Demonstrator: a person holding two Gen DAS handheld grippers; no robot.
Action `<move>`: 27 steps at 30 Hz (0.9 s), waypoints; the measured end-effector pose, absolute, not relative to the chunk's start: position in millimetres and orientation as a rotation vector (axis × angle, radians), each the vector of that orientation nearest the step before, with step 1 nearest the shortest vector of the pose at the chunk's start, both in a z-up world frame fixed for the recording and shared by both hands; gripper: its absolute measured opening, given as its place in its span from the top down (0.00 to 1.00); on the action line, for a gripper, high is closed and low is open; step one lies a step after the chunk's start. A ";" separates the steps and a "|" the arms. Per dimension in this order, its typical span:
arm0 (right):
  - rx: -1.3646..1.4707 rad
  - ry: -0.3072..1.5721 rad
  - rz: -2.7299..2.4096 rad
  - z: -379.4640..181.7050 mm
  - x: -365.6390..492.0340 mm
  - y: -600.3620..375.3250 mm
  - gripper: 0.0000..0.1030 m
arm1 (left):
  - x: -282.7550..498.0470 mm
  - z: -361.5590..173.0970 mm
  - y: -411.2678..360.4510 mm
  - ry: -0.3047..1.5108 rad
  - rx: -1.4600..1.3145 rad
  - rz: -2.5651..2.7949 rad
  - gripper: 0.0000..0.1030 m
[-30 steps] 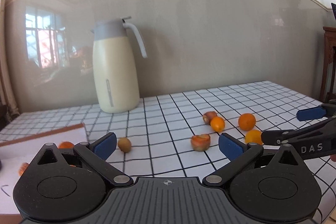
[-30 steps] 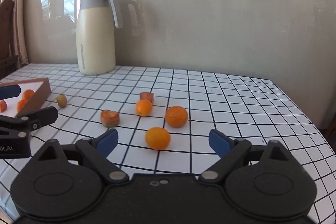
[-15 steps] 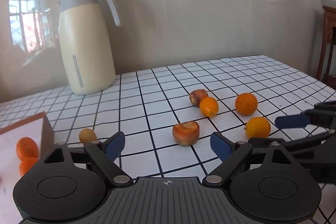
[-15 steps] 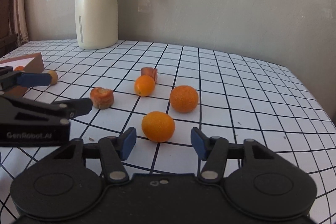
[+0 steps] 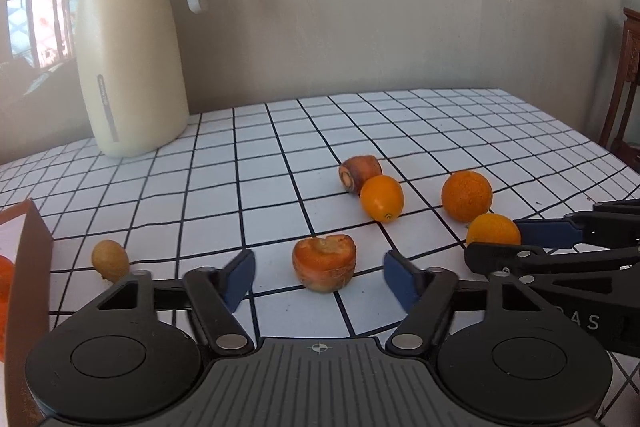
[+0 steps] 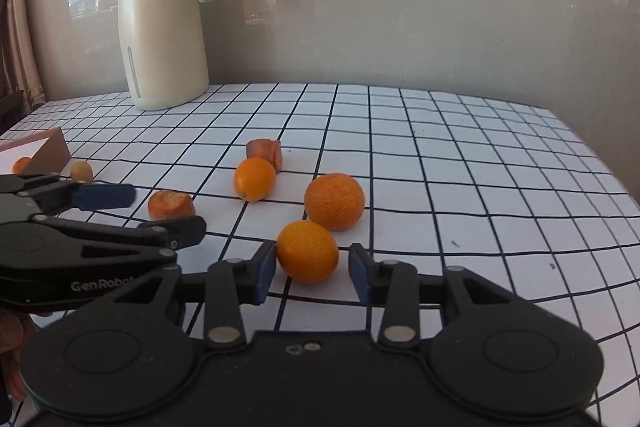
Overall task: Organize fruits
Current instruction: 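Grasp a cut carrot piece with the left tool while the right tool grasps an orange, then carry the carrot piece and orange in both tools over the tray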
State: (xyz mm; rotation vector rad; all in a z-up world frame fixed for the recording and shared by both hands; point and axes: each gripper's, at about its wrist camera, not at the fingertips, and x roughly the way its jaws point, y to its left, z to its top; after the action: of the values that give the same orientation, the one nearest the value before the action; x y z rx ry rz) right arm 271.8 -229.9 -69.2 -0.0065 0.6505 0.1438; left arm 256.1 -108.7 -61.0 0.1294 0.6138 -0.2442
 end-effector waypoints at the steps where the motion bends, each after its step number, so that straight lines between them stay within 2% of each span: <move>1: -0.002 0.650 0.146 -69.2 272.5 -230.4 0.76 | 257.5 -61.8 -109.8 0.623 0.132 -0.247 0.48; 4: 0.023 0.656 0.149 -68.0 274.0 -232.6 0.76 | 258.4 -61.2 -111.9 0.619 0.131 -0.258 0.59; 5: 0.027 0.656 0.147 -67.8 274.2 -232.9 0.76 | 258.0 -61.1 -113.0 0.617 0.134 -0.260 0.66; 14: 0.036 0.615 0.130 -58.5 267.8 -232.2 0.76 | 242.9 -53.2 -110.5 0.566 0.136 -0.260 0.66; 27: 0.010 0.514 0.161 -18.5 229.6 -213.5 0.76 | 187.8 -12.6 -69.8 0.470 0.101 -0.213 0.66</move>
State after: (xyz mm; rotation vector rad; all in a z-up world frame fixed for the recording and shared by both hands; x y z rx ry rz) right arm 229.6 -213.5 -18.5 0.0099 0.5138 0.1615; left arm 187.8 -69.8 -12.6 0.1010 0.4699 -0.2128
